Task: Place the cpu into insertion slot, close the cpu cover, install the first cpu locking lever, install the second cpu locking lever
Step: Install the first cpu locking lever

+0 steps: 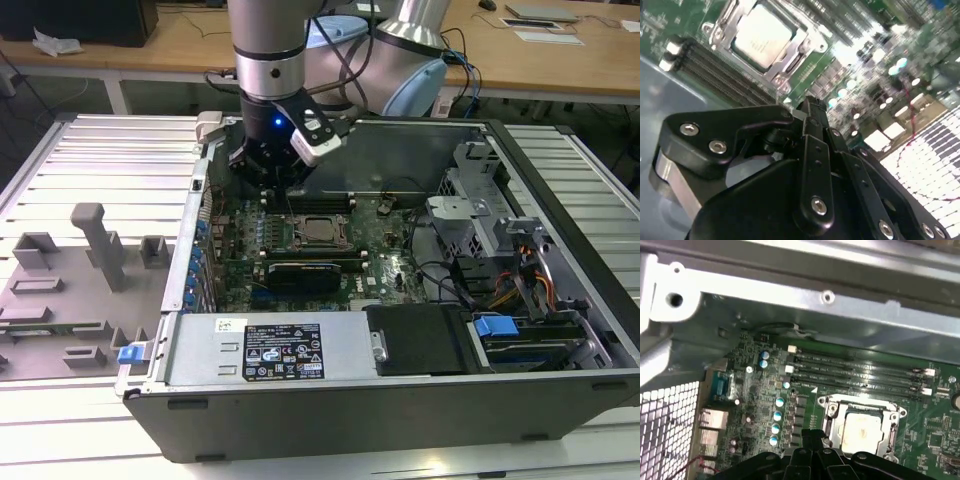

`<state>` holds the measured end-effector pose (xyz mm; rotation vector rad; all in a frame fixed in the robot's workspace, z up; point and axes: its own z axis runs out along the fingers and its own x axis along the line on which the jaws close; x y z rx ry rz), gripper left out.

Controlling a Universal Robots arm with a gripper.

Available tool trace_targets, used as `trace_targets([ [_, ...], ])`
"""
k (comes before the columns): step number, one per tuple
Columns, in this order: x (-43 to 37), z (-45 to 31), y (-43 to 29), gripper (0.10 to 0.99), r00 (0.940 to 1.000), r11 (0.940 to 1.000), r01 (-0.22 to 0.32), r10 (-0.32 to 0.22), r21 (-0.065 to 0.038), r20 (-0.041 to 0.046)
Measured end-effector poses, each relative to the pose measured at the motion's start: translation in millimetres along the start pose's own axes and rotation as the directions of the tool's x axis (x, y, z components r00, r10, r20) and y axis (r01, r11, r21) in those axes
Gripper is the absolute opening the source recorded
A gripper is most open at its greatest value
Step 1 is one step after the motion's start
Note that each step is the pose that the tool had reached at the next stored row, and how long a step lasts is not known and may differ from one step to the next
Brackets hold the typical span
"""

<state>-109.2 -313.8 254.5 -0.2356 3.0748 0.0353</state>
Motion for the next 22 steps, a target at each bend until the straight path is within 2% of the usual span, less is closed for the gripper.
trace_targets([
  [1,0.8,-0.1,0.1,0.106,0.9999,0.9980,-0.003,0.004,-0.064,0.0117],
  [2,1.5,-0.1,0.2,0.106,0.9998,0.9949,-0.005,0.007,-0.101,0.0175],
  [3,1.9,-0.1,0.3,0.106,0.9998,0.9934,-0.005,0.008,-0.115,0.0196],
  [7,4.5,-0.2,0.7,0.106,0.9997,0.9908,-0.006,0.009,-0.135,0.0225],
  [11,2.2,0.1,0.4,0.106,0.9997,0.9903,-0.006,0.010,-0.139,0.0231],
  [13,-11.5,1.2,-1.8,0.106,0.9997,0.9903,-0.006,0.010,-0.139,0.0230],
  [16,-26.1,2.3,-4.1,0.106,0.9997,0.9903,-0.006,0.010,-0.139,0.0229],
  [18,-38.9,3.2,-6.0,0.106,0.9997,0.9903,-0.006,0.010,-0.139,0.0228],
  [22,-50.5,4.0,-7.9,0.106,0.9997,0.9903,-0.006,0.010,-0.139,0.0228],
])
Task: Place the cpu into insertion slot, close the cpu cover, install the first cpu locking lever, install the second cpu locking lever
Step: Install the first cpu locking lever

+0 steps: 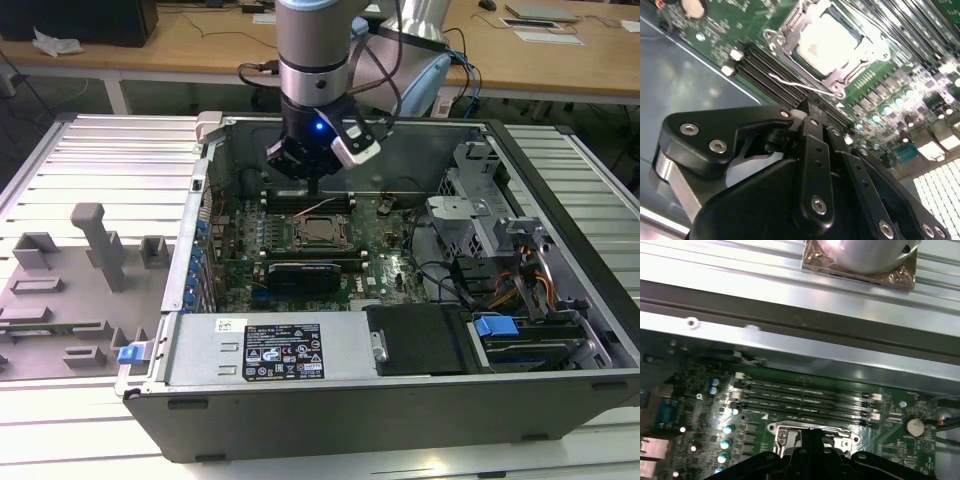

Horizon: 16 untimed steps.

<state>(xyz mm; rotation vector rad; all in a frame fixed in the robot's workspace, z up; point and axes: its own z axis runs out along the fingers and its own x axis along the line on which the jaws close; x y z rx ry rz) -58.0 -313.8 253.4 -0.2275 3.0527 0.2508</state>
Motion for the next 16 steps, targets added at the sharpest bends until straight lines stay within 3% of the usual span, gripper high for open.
trace_targets([
  [6,-2.8,0.2,-0.4,0.106,1.0000,1.0000,0.000,0.000,0.000,0.0000],
  [7,-2.5,0.4,-0.4,0.106,1.0000,1.0000,0.001,-0.001,0.000,0.0031],
  [12,0.5,2.4,-0.4,0.106,0.9989,0.9999,0.008,-0.008,0.007,0.0454],
  [16,2.4,4.5,-1.6,0.106,0.9973,0.9999,0.012,-0.013,0.011,0.0720],
])
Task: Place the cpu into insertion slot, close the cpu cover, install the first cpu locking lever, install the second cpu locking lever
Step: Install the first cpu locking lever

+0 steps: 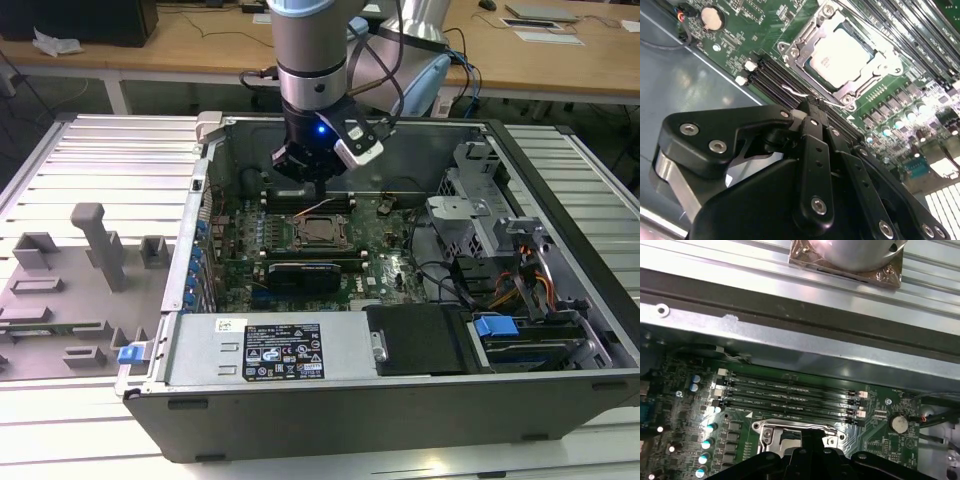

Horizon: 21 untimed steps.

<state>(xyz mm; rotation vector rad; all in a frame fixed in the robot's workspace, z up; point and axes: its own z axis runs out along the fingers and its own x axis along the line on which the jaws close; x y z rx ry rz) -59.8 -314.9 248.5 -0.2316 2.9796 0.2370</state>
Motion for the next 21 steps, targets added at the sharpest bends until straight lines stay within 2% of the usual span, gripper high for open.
trace_targets([
  [2,0.9,2.3,-1.2,0.106,0.9999,1.0000,0.002,-0.002,0.002,0.0120],
  [3,1.2,4.1,-1.6,0.106,0.9999,1.0000,0.003,-0.003,0.002,0.0144],
  [7,2.6,11.8,-2.7,0.106,0.9999,1.0000,0.002,-0.002,0.000,0.0160],
  [8,2.7,12.0,-2.8,0.106,0.9999,1.0000,0.002,-0.002,-0.004,0.0164],
  [9,2.7,12.3,-2.8,0.106,0.9998,0.9999,0.001,-0.001,-0.012,0.0181],
  [12,2.9,13.3,-2.8,0.106,0.9997,0.9987,-0.004,0.005,-0.052,0.0250],
  [17,4.1,22.2,-4.2,0.106,0.9995,0.9983,-0.012,0.014,-0.057,0.0271],
  [21,4.2,25.6,-3.8,0.106,0.9994,0.9982,-0.019,0.021,-0.057,0.0282],
])
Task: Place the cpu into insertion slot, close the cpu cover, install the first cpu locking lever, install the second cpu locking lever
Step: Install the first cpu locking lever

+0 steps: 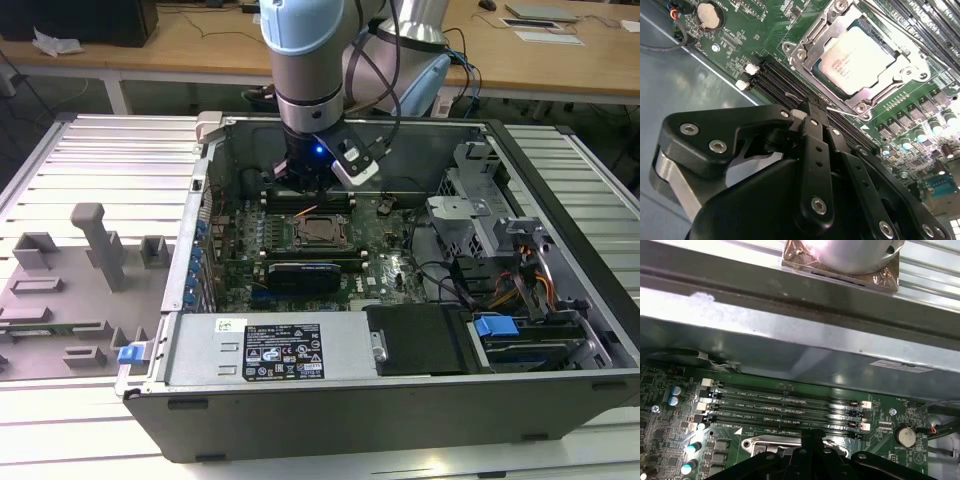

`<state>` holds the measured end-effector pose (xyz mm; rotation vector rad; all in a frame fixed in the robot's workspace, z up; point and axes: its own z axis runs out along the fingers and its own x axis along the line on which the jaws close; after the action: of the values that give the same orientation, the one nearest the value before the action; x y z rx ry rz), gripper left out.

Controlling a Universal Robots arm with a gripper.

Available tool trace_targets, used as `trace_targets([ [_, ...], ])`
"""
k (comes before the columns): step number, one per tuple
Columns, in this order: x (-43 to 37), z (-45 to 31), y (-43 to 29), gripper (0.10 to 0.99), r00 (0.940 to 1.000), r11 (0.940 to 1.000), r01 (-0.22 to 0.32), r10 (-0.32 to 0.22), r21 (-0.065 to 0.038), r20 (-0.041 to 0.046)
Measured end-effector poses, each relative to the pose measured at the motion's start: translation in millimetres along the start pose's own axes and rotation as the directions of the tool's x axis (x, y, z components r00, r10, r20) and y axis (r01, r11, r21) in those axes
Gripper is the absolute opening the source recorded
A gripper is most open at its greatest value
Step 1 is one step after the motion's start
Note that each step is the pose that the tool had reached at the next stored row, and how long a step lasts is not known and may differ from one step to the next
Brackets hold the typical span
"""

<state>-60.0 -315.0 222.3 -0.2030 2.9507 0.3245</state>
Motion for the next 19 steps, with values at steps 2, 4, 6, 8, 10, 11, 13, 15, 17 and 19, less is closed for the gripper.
trace_targets([
  [2,-0.3,1.5,1.1,0.106,1.0000,1.0000,-0.005,0.005,0.001,0.0013],
  [4,-0.8,2.5,2.3,0.106,1.0000,1.0000,-0.009,0.009,0.003,0.0019],
  [6,-1.6,3.0,2.2,0.106,0.9999,0.9999,-0.014,0.014,0.010,0.0024],
  [8,-1.6,2.9,2.2,0.106,0.9999,0.9999,-0.014,0.014,0.010,0.0024],
  [10,-1.6,3.7,2.0,0.106,0.9999,0.9998,-0.014,0.014,0.012,0.0023],
  [11,-1.4,4.6,2.0,0.106,0.9999,0.9997,-0.015,0.015,0.018,0.0025],
  [13,-1.4,6.6,4.0,0.106,0.9998,0.9992,-0.018,0.018,0.034,0.0018],
  [15,-1.5,7.5,5.7,0.106,0.9999,0.9986,-0.017,0.017,0.050,0.0002],
  [17,-1.6,8.2,6.8,0.106,0.9998,0.9981,-0.018,0.018,0.059,-0.0006],
  [19,-2.0,9.2,7.8,0.106,0.9998,0.9974,-0.022,0.022,0.069,-0.0007],
])
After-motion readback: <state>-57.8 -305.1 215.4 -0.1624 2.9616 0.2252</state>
